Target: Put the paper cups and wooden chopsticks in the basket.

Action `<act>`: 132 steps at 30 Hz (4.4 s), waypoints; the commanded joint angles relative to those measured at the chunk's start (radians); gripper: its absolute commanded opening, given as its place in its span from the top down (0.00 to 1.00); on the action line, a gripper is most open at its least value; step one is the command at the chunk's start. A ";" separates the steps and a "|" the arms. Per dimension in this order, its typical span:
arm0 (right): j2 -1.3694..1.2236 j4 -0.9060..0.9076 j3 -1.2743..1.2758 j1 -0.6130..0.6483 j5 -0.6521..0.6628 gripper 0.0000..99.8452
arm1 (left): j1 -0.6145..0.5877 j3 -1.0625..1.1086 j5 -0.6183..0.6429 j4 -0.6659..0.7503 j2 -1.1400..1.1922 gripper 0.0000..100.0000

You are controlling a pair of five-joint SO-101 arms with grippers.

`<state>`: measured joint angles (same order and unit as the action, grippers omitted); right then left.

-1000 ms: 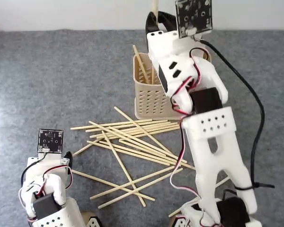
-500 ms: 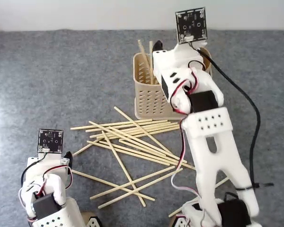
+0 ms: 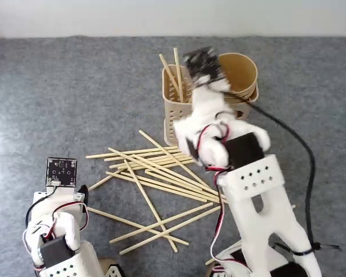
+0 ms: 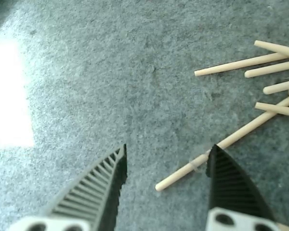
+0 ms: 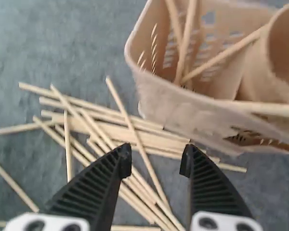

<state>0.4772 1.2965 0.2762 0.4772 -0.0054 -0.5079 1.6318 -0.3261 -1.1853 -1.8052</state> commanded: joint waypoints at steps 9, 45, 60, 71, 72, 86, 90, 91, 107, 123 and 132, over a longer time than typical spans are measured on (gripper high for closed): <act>-0.315 -0.097 0.106 0.133 0.198 0.82 | 0.000 -0.004 0.008 0.021 -0.014 0.75; -0.496 -0.232 0.123 0.189 0.302 0.99 | 0.000 -0.004 0.008 0.021 -0.014 0.75; 0.114 -0.179 0.118 0.101 0.453 0.99 | 0.000 -0.004 0.008 0.021 -0.014 0.75; 0.257 -0.251 -0.048 0.097 0.451 0.99 | 0.000 -0.004 0.008 0.021 -0.014 0.75; 0.257 -0.260 -0.072 0.097 0.451 0.99 | 0.000 -0.004 0.008 0.021 -0.014 0.75; 0.255 -0.739 -0.112 0.093 0.385 0.99 | 0.000 -0.004 0.008 0.021 -0.014 0.75; 0.246 -0.874 -0.066 0.035 0.311 0.99 | 0.000 -0.004 0.008 0.021 -0.014 0.75; 0.232 -0.912 -0.052 0.015 0.305 0.99 | 0.000 -0.004 0.008 0.021 -0.014 0.75; -0.094 -1.044 -0.034 -0.159 0.041 0.99 | 0.000 -0.004 0.008 0.021 -0.014 0.75; -0.062 -0.648 0.006 -0.185 0.040 0.72 | 0.000 -0.004 0.008 0.021 -0.014 0.75; 0.188 -0.245 0.009 -0.186 0.040 0.96 | 0.000 -0.004 0.008 0.021 -0.014 0.75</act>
<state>0.5769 0.9436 0.2946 0.3023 0.0453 -0.5079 1.6318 -0.3261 -1.1853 -1.8052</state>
